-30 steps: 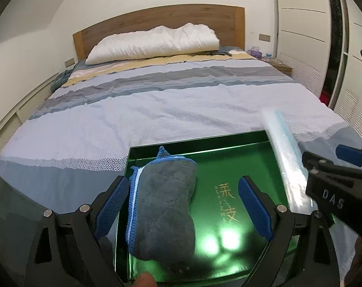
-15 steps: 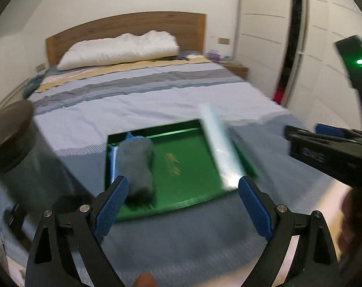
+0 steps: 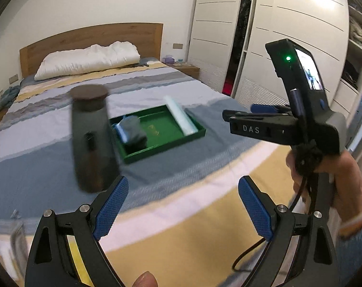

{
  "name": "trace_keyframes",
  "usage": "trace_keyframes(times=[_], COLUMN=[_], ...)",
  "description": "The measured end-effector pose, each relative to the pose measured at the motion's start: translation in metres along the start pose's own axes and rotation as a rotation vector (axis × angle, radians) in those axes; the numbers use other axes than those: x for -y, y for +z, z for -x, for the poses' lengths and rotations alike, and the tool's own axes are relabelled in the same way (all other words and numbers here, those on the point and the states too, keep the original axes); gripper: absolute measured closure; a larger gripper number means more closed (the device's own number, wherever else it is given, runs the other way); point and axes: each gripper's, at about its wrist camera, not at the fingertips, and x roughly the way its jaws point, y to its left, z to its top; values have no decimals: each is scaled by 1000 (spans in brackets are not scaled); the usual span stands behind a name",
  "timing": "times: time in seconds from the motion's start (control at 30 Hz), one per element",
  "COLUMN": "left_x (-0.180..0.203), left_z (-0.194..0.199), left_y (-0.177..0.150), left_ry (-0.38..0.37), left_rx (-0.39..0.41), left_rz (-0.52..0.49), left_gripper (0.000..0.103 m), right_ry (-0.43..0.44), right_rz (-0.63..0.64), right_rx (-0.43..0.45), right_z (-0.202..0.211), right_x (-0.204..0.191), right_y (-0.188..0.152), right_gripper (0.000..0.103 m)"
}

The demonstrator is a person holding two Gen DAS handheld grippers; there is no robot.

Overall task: Organize soft objects
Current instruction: 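Move both tools back toward the grey sock and yellow towel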

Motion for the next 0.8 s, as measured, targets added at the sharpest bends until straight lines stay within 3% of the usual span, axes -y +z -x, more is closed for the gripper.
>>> trace_keyframes(times=[0.13,0.2,0.43,0.7,0.8], left_x=[-37,-57,-151,-286,-323], left_z=[47,69,130,164,162], left_y=[-28,-43,-98,-179,-203], left_ry=[59,126,272,461,491], left_rx=[18,28,-5,-104,-146], left_rz=[3,1,122,307,355], left_gripper=[13,12,12,12,12], right_ry=[80,121,289,392,403], right_rz=[40,58,117,154,154], right_rx=[12,10,-25,-141,-192], right_z=[33,40,62,47,27], right_x=[-46,-70,-158,-248,-268], right_y=[-18,-25,-55,-96,-104], right_gripper=[41,39,39,39,39])
